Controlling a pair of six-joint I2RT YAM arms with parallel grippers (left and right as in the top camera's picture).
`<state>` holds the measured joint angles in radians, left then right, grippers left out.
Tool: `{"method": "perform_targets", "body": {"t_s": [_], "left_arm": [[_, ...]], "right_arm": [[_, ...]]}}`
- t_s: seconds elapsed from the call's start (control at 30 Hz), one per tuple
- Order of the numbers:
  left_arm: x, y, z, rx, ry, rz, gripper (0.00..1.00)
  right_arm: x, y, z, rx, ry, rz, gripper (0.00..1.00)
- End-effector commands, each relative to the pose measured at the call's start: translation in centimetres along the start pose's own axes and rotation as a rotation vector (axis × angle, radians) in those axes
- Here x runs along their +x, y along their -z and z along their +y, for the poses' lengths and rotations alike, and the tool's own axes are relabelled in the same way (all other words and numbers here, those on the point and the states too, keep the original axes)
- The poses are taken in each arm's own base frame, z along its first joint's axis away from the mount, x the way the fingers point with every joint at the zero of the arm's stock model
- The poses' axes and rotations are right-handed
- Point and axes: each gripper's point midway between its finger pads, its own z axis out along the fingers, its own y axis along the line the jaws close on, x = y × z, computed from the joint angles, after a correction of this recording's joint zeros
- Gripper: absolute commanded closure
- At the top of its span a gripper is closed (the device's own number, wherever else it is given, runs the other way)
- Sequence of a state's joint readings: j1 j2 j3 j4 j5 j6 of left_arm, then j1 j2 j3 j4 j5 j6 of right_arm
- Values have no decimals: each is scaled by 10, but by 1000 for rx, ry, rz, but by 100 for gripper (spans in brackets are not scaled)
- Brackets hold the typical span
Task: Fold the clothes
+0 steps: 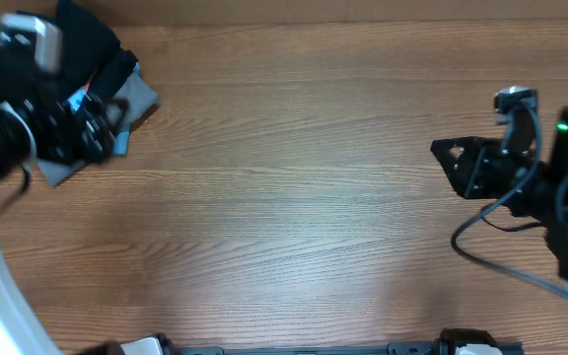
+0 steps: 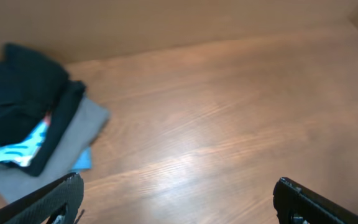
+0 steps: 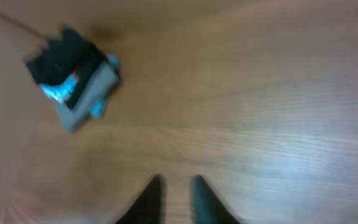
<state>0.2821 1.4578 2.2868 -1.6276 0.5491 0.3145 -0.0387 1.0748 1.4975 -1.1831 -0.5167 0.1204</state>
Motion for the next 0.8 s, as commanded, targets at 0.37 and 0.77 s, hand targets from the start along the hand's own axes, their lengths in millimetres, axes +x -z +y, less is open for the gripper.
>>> {"method": "perform_targets", "body": {"t_s": [0.37, 0.77], "left_arm": [[30, 79, -70, -37, 34, -119, 0], [31, 80, -70, -40, 34, -120, 0]], "right_arm": [[0, 64, 42, -39, 140, -154, 0], [5, 62, 42, -58, 40, -126, 0]]}}
